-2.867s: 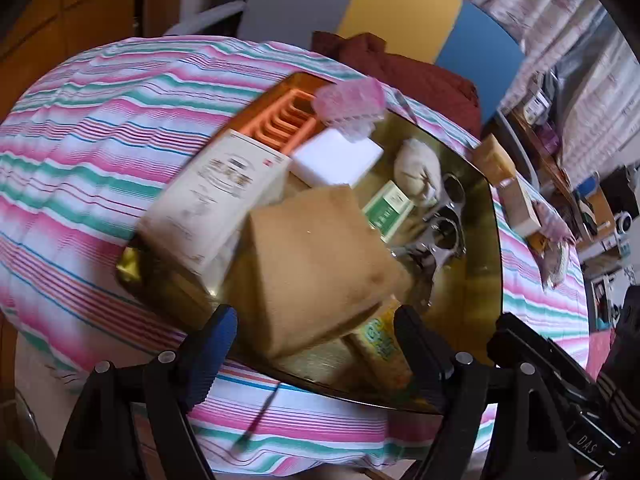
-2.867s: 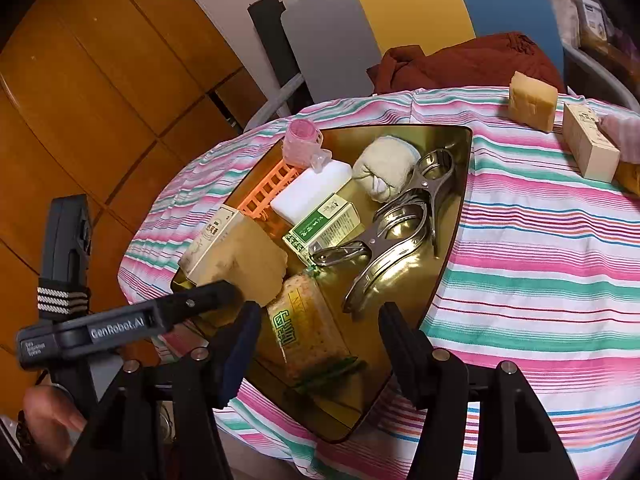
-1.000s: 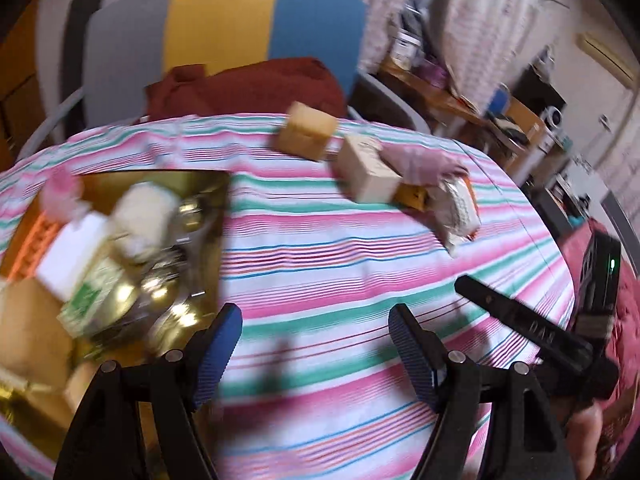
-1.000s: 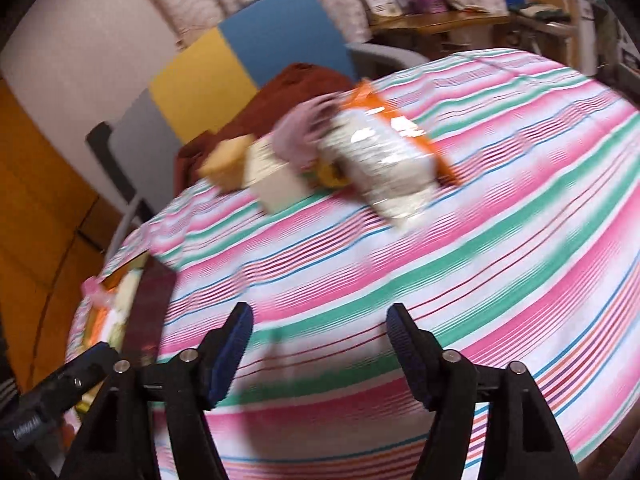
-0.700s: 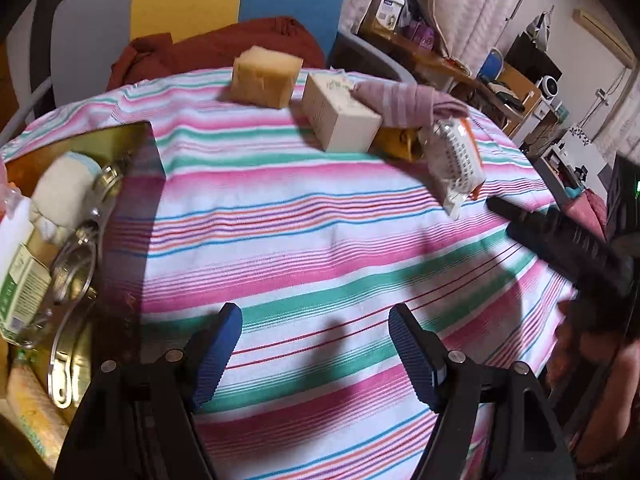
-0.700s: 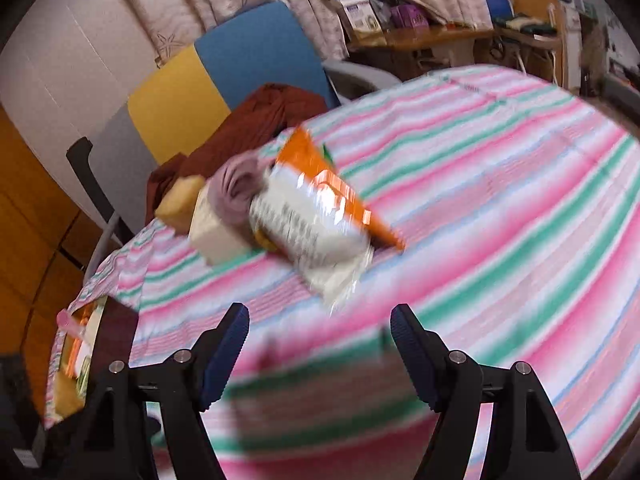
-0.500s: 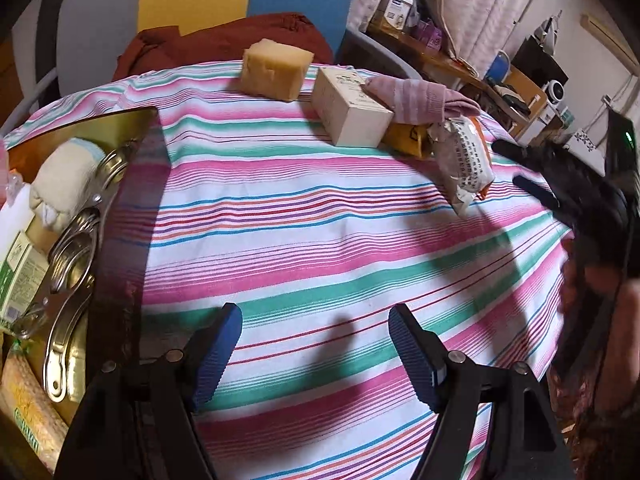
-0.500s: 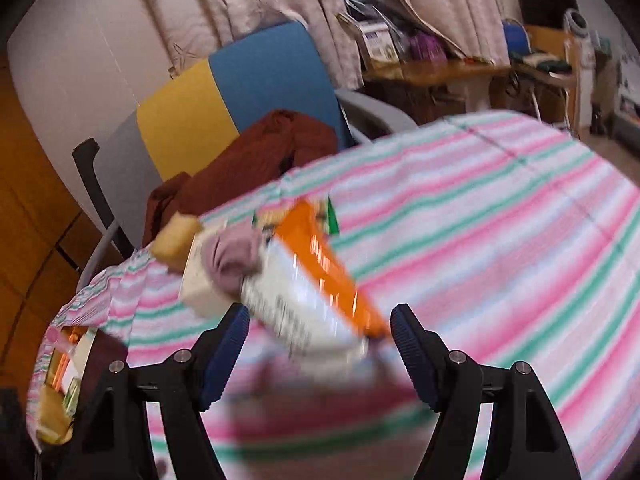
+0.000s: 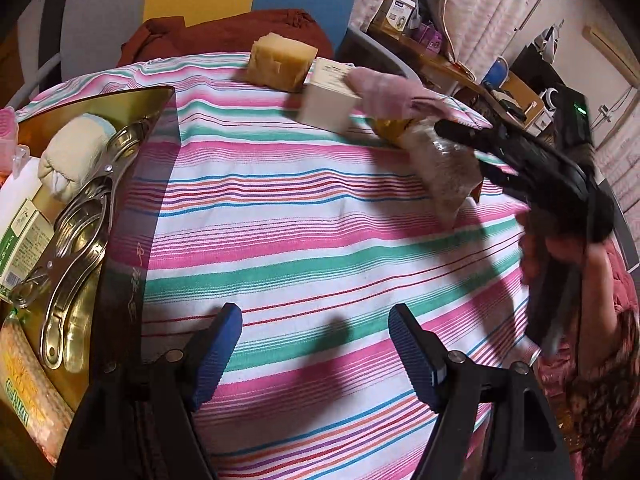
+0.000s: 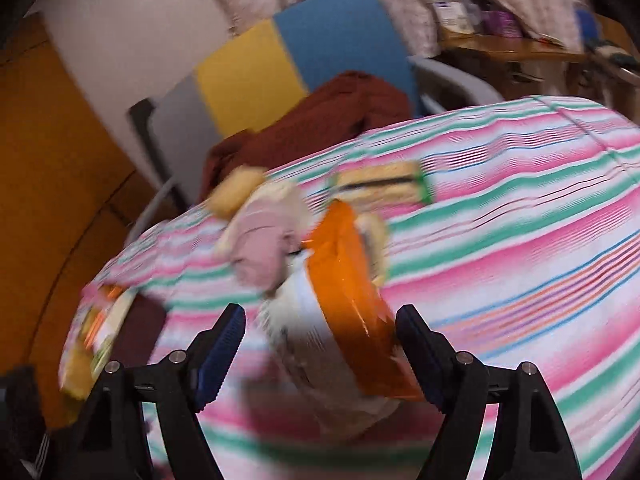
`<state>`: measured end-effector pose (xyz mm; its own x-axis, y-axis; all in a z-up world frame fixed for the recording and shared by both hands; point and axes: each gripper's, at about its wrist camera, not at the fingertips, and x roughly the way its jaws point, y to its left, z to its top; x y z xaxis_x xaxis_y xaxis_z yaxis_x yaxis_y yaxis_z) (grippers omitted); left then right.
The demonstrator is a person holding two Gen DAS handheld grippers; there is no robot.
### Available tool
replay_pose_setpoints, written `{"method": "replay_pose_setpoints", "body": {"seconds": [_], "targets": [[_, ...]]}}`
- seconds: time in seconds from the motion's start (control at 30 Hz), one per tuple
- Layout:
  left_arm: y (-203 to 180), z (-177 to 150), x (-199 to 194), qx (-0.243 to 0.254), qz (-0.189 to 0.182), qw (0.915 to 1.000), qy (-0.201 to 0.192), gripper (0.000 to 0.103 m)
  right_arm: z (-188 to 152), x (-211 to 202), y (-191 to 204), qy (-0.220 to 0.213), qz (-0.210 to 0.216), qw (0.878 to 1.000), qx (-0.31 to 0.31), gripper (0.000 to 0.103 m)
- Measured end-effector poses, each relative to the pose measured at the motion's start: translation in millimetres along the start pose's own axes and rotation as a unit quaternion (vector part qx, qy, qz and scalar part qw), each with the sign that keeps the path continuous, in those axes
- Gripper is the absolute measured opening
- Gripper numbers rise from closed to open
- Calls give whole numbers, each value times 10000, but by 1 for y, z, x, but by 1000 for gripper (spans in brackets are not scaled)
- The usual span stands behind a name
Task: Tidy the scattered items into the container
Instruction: 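Move both tools back toward the snack bag and yellow fuzzy item, then grasp the white-orange snack bag with the left tool while the right tool grasps the yellow fuzzy item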
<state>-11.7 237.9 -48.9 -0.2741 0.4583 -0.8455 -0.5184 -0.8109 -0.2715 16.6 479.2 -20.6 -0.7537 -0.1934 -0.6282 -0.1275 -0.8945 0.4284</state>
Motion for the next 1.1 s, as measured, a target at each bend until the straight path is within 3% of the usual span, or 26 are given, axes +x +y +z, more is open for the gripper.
{"method": "replay_pose_setpoints", "body": {"seconds": [0.13,0.2,0.43,0.6,0.77,0.93,1.1], "targets": [[1,-2,-2,-50,-64,10000,-23,77,-34,-16,32,98,646,9978,-120,79],[1,-2,-3,-63,-79,9999,-37,77,-46,-25,37,13,730,9973,8,79],[-2,3,-4,-188,-122,9997,-140,77,-64,-55,-5,-697,-43,9896,1261,79],[-22,25,-3,-31,-188,9991,-380,81,-62,-65,-18,-790,-648,9859,1323,79],[-57,64,12,239,-523,9975,-409,83,-62,-68,-25,-820,-730,9842,1386,79],[-69,87,39,285,-430,9985,-168,83,-57,-69,-32,-847,-755,9830,1447,79],[-69,91,70,296,-293,9989,201,83,-28,-57,-41,-864,-942,9831,1310,79]]}}
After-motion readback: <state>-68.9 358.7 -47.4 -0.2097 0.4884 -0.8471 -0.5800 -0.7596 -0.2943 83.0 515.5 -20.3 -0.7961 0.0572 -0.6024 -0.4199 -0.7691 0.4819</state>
